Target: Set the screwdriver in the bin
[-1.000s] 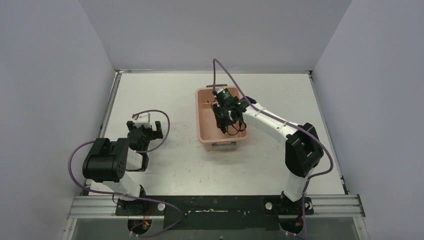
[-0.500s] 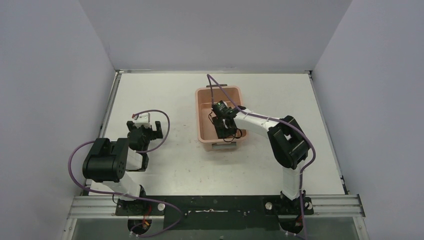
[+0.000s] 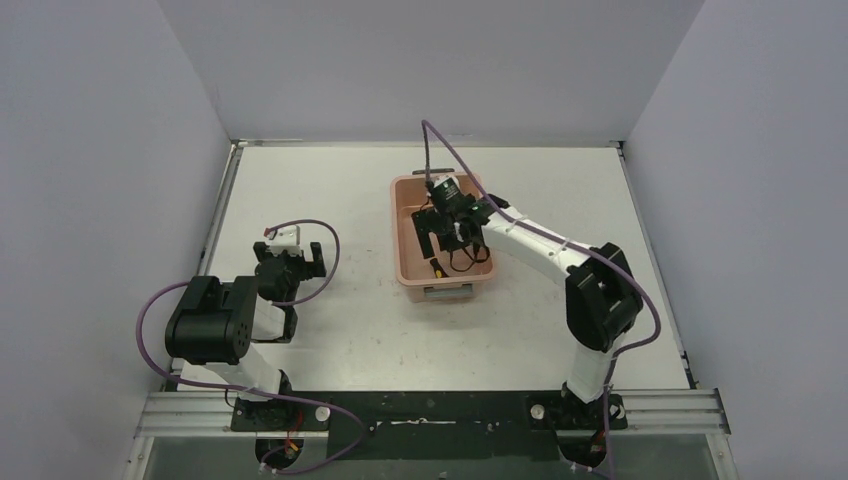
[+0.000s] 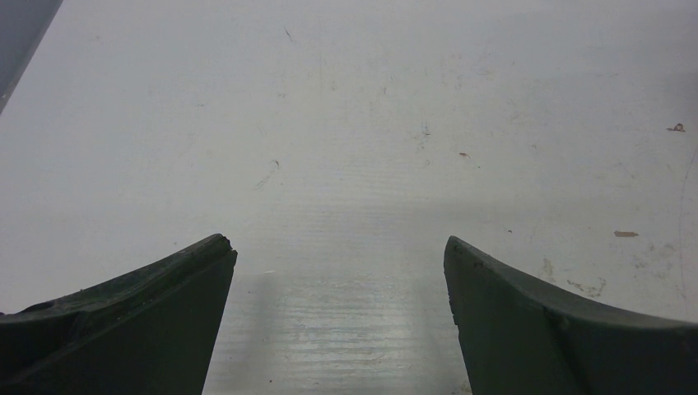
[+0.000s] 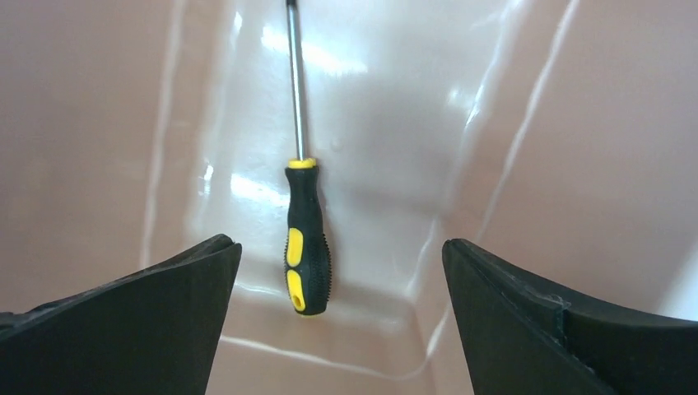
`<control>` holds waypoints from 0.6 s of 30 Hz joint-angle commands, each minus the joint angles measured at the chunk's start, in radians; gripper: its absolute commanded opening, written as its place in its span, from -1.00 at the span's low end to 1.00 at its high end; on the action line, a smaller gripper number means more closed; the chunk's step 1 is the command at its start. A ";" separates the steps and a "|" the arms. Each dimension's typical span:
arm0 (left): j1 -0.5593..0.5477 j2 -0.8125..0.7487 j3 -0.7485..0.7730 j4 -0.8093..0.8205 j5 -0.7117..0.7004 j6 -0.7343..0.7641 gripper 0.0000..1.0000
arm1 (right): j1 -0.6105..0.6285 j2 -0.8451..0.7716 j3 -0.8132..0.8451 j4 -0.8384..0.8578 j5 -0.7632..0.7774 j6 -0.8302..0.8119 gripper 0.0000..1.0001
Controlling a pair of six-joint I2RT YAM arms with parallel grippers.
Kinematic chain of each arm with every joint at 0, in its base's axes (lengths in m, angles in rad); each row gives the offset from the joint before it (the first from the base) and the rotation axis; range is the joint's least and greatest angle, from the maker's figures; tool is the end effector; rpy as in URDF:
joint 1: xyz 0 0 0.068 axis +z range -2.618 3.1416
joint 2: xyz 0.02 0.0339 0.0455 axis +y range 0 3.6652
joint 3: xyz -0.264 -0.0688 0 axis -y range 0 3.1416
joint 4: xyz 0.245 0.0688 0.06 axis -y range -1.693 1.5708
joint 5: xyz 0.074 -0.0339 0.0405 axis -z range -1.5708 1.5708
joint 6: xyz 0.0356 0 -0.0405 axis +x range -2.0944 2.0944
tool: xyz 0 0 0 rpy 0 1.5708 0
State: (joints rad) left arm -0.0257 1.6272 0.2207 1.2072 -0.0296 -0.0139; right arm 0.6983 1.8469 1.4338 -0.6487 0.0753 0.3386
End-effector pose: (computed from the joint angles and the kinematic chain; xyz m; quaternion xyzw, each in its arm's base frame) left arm 0.2415 -0.0052 0.1235 -0.0048 0.7739 -0.0011 0.6333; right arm 0.3034 0.2511 0.2285 -0.1637 0.9532 0.0930 0.2366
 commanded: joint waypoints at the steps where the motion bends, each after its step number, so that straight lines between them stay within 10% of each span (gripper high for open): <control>1: -0.005 -0.015 0.022 0.028 -0.009 0.001 0.95 | 0.001 -0.145 0.084 0.002 0.048 -0.044 1.00; 18: -0.005 -0.014 0.022 0.029 -0.009 0.001 0.94 | -0.355 -0.625 -0.468 0.536 0.143 -0.119 1.00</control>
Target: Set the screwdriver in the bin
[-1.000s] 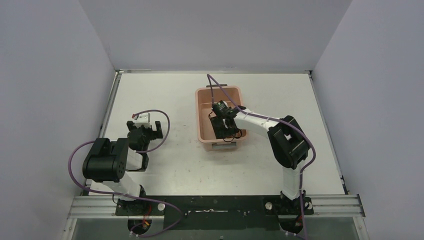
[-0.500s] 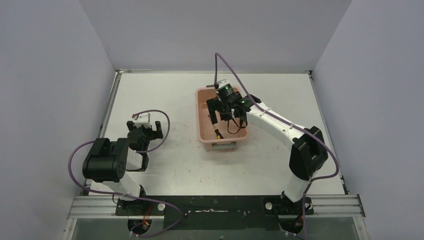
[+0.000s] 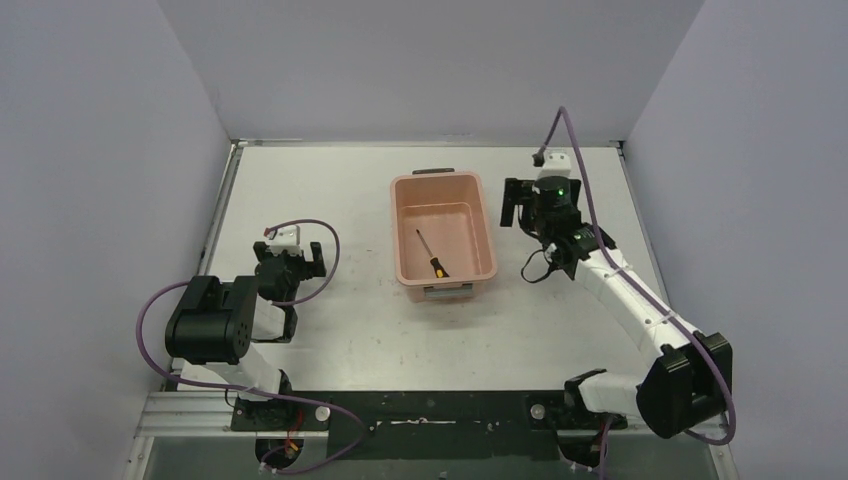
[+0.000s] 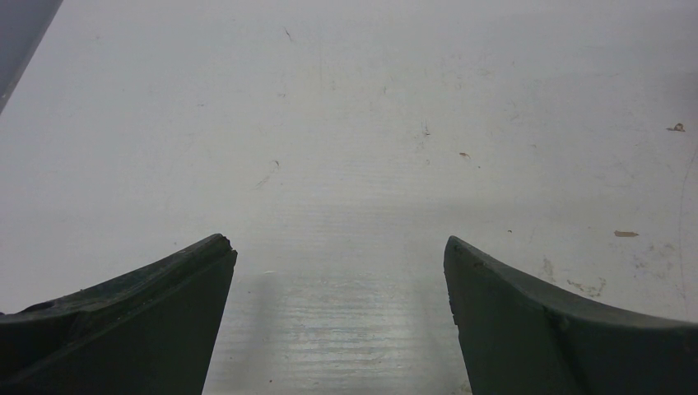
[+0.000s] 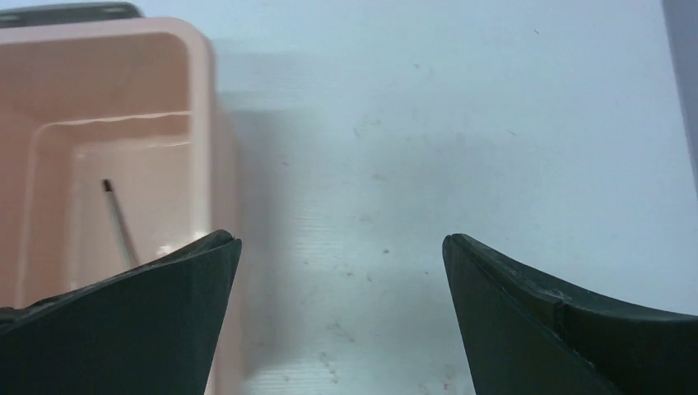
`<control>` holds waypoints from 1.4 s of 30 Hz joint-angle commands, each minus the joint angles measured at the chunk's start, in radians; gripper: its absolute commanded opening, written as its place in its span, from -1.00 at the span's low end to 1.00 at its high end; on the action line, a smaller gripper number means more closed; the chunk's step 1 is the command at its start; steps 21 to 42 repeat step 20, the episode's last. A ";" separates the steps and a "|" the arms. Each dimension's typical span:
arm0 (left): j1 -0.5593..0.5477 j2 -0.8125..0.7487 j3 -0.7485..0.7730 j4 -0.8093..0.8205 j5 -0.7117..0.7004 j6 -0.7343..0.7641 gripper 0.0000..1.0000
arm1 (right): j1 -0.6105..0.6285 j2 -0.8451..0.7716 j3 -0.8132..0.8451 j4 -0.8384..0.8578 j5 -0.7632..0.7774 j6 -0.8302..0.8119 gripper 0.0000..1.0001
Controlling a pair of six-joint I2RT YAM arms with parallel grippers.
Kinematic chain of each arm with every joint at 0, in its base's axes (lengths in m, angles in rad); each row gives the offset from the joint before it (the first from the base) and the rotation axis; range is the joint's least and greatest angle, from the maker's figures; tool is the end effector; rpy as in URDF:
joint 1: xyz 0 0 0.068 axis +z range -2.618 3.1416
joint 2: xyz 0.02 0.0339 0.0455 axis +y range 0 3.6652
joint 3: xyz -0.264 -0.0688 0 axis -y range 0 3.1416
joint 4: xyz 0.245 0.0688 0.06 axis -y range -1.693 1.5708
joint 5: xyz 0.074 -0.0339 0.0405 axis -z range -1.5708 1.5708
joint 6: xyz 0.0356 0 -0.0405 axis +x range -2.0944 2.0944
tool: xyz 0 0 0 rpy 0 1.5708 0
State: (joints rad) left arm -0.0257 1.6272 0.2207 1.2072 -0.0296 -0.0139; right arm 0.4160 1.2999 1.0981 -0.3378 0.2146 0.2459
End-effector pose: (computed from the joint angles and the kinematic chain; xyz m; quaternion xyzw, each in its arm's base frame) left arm 0.2415 -0.0052 0.1235 -0.0048 0.7739 -0.0011 0.6333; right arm 0.2727 0.1122 0.3217 -0.0209 0.8664 0.0712 0.4939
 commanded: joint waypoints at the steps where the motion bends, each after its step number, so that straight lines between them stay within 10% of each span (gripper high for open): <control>1: -0.005 -0.014 0.022 0.029 -0.008 0.000 0.94 | -0.106 -0.098 -0.181 0.268 -0.016 -0.025 1.00; 13: -0.005 -0.014 0.022 0.027 -0.009 0.001 0.94 | -0.362 -0.193 -0.683 0.847 -0.136 0.014 1.00; 42: -0.010 -0.016 0.022 0.026 -0.015 0.001 0.94 | -0.372 -0.172 -0.710 0.882 -0.164 0.011 1.00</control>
